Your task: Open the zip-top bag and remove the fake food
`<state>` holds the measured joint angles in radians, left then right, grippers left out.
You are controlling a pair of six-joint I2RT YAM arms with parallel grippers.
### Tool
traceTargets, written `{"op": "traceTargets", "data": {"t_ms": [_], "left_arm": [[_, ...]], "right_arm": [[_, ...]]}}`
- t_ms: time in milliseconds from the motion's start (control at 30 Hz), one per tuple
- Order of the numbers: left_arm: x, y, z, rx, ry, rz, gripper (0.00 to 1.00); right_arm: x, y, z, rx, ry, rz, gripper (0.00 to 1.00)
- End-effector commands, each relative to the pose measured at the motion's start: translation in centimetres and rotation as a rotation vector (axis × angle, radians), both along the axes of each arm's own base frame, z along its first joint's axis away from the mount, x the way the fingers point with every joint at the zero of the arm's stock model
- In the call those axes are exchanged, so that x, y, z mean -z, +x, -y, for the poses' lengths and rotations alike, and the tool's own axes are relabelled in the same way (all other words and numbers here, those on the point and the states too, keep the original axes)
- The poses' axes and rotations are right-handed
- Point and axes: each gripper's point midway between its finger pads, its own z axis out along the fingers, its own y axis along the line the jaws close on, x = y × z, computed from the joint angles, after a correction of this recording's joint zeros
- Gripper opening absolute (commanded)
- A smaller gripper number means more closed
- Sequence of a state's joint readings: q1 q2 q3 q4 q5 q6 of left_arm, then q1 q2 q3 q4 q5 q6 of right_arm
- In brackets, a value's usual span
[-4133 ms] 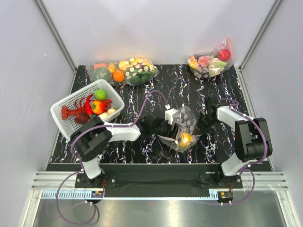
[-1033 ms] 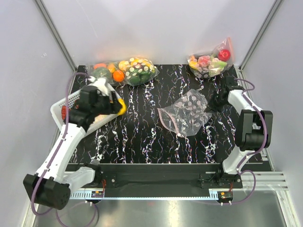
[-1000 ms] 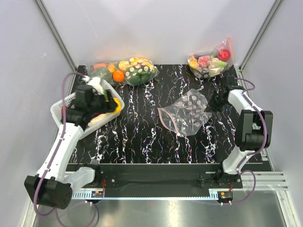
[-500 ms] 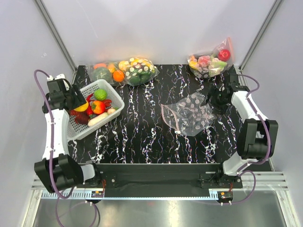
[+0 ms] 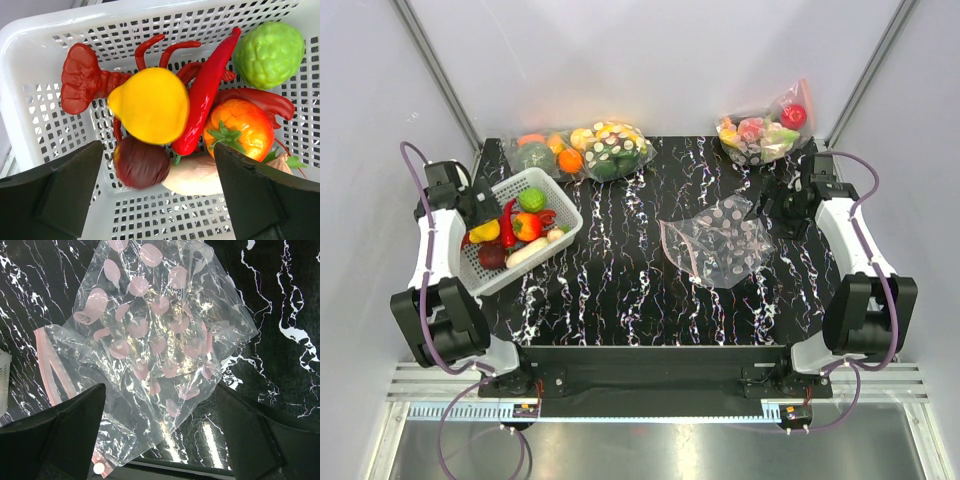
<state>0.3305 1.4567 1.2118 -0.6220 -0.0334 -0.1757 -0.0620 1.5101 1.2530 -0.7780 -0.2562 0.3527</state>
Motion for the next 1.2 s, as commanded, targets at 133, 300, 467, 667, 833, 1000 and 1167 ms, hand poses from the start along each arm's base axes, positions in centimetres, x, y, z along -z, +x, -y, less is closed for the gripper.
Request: {"op": "traceTargets", "data": {"t_ms": [133,300,467,667,833,1000,1167], "left_arm": [[-3.0,1.9,-1.6,-0.019,0.071,0.088,0.99],[-4.3,0.0,-0.6,-0.013,0.068,0.132,0.99],[-5.4,-2.2,1.1,0.012,0.039,0.182,0.99],[-7.7,-4.6,3.1,0.057,0.03,0.262,0.99],[-9.1,-5.5,4.1,0.083,0.017,0.284,0.99],[-10.9,-5.8,4.7,0.102,0.029,0.325,0.99],[-11.2,-5.8,4.9,0.108,0.03,0.324,0.99]], "right_arm": [[-3.3,0.2,-0.2,-0.035,0.001,0.087,0.98],[-4.8,0.4,-0.5,-0.054,0.009,0.152,0.99],[-6.8,0.7,-0.7,-0.086,0.002,0.216,1.0],[-8.7,0.9,-0.6,-0.107,-0.017,0.279,1.0],[-10.1,0.7,-0.8,-0.112,-0.012,0.318,1.0],[-10.9,0.5,-0.9,-0.122,-0.012,0.338,1.0],[-11.1,0.0,-1.0,-0.123,-0.011,0.341,1.0]]}}
